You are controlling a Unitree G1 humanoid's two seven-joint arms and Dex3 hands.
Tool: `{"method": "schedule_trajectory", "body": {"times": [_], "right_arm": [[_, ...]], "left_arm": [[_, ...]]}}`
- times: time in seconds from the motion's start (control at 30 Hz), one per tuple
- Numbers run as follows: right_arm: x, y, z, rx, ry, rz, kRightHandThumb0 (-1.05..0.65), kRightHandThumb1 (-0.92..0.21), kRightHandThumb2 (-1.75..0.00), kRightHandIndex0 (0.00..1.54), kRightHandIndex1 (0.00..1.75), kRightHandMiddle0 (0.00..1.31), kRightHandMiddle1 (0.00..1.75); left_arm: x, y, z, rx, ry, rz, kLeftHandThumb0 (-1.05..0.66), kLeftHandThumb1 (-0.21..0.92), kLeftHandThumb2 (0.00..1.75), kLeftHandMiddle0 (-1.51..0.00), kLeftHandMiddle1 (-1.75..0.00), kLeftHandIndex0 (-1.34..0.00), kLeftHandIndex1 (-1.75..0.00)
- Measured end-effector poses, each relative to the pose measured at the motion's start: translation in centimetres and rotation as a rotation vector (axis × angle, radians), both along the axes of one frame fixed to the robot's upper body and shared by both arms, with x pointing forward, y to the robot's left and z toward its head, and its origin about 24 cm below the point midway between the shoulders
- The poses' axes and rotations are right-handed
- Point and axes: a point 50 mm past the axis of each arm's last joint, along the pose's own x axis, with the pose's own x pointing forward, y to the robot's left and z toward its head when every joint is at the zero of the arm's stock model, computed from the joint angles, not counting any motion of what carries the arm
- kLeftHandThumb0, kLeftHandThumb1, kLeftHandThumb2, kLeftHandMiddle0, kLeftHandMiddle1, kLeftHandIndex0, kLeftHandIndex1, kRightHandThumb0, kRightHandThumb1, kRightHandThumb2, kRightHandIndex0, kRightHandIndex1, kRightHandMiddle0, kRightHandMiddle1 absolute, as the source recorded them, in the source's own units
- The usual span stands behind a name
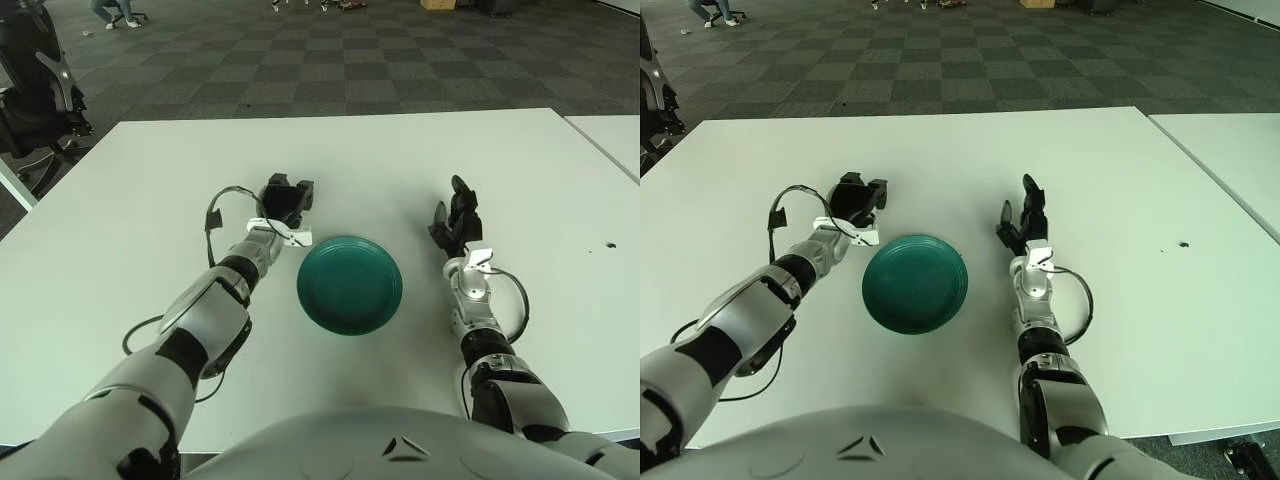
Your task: Put the charger into the plate.
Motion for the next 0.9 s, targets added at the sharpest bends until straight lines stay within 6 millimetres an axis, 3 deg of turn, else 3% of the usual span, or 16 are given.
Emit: {"method": "schedule_trajectory", "body": {"times": [0.53,0.9], "right_arm": [[0.0,-0.1,-0.1,-0.003,0.007,0.004,-0.80,-0.92,-0.76,0.04,0.00,0.00,0.34],[0.0,-0.1,-0.2,0.001,0.015,0.002,-0.80,-0.92,-0.75,0.06,0.01,0.00,0.33]], "left_arm": [[-0.1,0.9,0.6,-0.182,-0.078,0.022,0.00,0.05,1.53,-0.86,-1.47,-0.65,-1.75],[0.1,2.4,3.0,-0.231,-0.311,-0.061,0.00,0.11,1.47,-0.80,-1.48,-0.63,-1.75]]}}
